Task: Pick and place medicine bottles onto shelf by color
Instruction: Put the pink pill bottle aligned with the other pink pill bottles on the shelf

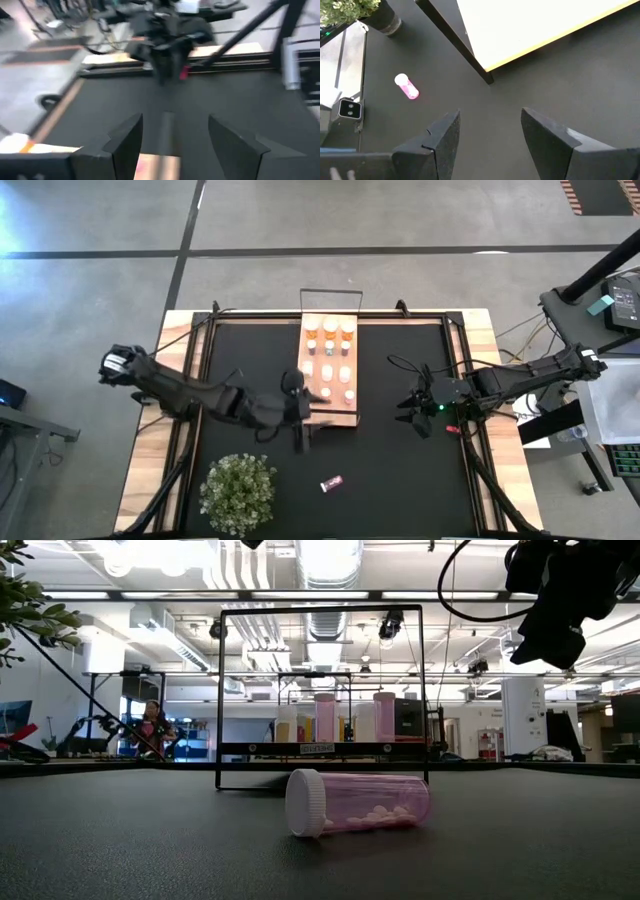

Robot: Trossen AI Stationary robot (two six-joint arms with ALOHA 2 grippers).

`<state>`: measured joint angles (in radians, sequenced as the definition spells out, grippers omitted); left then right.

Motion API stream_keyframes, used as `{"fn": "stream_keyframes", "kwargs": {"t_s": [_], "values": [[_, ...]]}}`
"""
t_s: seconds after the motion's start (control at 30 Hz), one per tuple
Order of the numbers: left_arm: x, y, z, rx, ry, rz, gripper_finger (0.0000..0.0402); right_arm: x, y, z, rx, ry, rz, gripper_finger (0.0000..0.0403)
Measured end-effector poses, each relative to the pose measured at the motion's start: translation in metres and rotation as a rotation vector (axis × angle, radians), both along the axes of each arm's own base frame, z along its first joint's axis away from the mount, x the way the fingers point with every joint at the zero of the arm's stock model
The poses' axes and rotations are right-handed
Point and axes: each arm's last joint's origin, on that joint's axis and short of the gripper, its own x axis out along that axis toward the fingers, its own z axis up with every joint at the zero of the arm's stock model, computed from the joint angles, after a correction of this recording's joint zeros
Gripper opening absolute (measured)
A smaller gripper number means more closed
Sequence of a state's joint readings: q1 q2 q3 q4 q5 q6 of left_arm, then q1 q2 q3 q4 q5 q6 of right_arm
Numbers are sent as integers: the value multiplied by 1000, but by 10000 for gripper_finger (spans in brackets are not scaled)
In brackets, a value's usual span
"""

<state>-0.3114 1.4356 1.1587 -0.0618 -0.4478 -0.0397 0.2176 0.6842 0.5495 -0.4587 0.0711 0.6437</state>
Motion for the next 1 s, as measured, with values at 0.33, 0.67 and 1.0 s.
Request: {"fn": "stream_keyframes", "kwargs": {"t_s": [0.33,0.67,1.0], "values": [[18,-77,-48,-235,110,-70,208,0,0,0,0,0,0,201],[32,-126,-89,-252,197,-89,207,0,0,0,0,0,0,201],[35,-127,-97,-359,205,-34,207,0,0,0,0,0,0,201]]}}
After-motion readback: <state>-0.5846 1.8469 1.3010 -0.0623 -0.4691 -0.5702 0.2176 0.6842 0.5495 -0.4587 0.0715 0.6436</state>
